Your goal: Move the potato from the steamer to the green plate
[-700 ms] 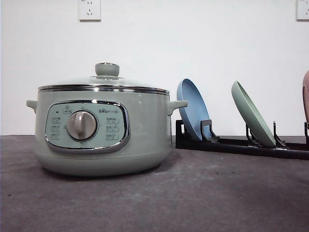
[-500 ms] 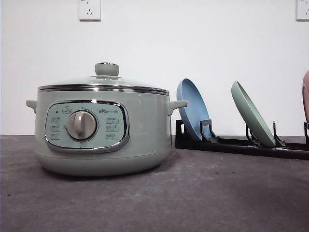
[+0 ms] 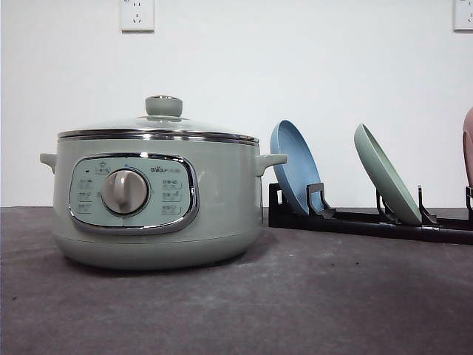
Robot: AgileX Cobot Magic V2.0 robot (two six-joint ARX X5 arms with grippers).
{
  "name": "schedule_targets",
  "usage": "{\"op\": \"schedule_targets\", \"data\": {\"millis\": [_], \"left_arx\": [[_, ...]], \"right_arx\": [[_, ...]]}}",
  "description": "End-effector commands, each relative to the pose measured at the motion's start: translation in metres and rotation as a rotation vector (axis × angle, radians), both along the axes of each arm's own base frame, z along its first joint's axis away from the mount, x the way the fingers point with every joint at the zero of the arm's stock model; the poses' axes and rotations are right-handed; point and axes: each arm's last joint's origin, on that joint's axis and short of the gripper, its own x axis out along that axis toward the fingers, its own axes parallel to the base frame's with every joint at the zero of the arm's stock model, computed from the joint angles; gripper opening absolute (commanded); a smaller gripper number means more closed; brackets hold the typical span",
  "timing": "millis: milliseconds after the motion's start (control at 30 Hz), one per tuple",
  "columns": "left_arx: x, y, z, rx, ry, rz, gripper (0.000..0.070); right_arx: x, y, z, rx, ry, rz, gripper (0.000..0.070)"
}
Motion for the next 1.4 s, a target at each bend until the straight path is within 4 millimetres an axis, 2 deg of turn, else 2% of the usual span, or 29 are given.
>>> {"op": "schedule_targets", "data": {"millis": [0,200,367,533,733,900,1033,1167,1367], "left_arx": [[-0.001,0.0,0.011,-0.047,-0.016,0.0,0.0001],[-0.002,0.0,0.053,-0.055,-0.071,-0.002,0.0001],[0.001,-0.002,0.096,-0.054,-0.099,-0.055,0.0001],[0.008,-0.005,0.135,-0.013,-0.056,-0.119,0.0001],[0.019,-0.016,0.17,0.016,-0.006,-0.25,0.0001],[0.024,-0.027,0.191,0.049,0.02,-0.376,0.0001],[0.025,-0.034,0.204,0.112,0.027,-0.441,0.0],[0.025,-0.039,0.207,0.174,0.052,-0.503,0.0],[0.023,-0.048,0.204,0.259,0.03,-0.708,0.0]], "right_arx": [[-0.004,0.0,0.015,0.047,-0.045,0.002,0.0004],[-0.012,0.0,0.057,0.087,-0.059,0.017,0.0004],[-0.015,0.002,0.095,0.084,-0.011,0.085,0.0004],[-0.01,0.005,0.132,0.077,0.042,0.188,0.0004],[0.001,0.009,0.167,0.001,0.134,0.327,0.0004],[0.009,0.013,0.184,-0.068,0.23,0.431,0.0004],[0.01,0.019,0.193,-0.139,0.242,0.535,0.0004],[0.009,0.026,0.195,-0.211,0.243,0.621,0.0004],[0.008,0.031,0.193,-0.259,0.243,0.686,0.0004]]}}
